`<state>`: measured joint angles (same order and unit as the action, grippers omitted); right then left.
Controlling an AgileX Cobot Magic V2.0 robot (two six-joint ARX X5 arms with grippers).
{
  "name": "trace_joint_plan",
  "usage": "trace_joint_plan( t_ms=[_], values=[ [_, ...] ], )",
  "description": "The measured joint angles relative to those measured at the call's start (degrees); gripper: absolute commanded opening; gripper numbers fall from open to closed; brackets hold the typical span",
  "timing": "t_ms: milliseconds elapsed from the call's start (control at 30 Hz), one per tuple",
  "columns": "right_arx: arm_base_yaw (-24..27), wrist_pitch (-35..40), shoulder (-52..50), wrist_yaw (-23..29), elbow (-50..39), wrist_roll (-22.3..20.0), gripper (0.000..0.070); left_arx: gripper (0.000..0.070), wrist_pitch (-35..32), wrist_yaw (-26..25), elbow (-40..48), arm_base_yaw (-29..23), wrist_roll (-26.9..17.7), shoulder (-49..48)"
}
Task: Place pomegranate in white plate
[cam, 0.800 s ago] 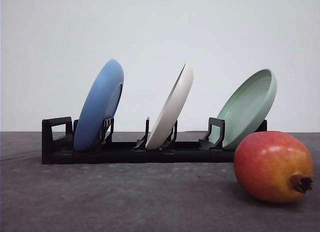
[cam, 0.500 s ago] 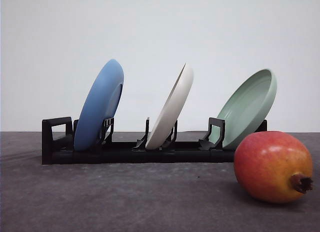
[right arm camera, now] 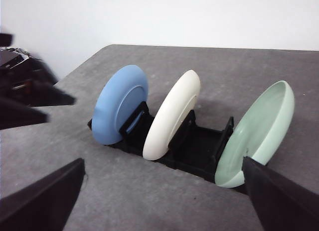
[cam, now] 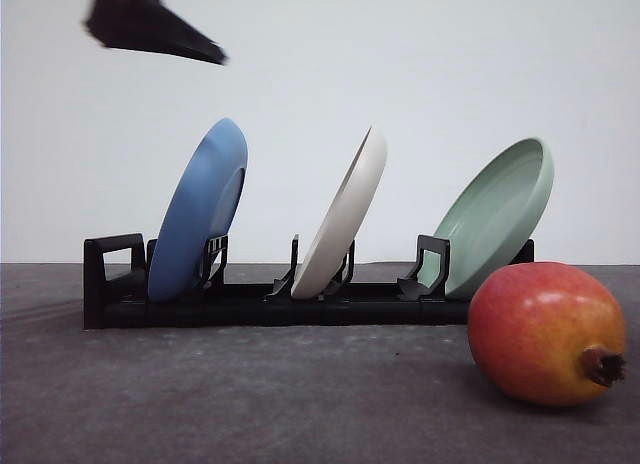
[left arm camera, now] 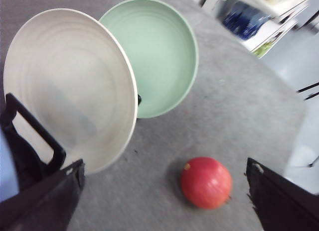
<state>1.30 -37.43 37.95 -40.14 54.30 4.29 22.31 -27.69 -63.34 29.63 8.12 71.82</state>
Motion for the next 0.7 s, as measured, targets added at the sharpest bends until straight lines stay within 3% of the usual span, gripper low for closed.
trace_joint_plan(
  t_ms=[167, 400, 700],
  values=[
    [-0.63, 0.17, 0.0, -0.04, 0.0, 0.0, 0.0643, 0.0634, 3.31, 9.66, -9.73, 5.81, 0.15, 10.62],
    [-0.63, 0.2, 0.02, -0.04, 0.0, 0.0, 0.0643, 0.0632, 4.98, 17.44, -21.36, 10.17, 0.11, 22.71],
    [-0.63, 0.2, 0.02, -0.2, 0.0, 0.46, 0.0644, 0.0632, 5.02, 24.43, -24.8, 11.85, 0.11, 31.86]
  ],
)
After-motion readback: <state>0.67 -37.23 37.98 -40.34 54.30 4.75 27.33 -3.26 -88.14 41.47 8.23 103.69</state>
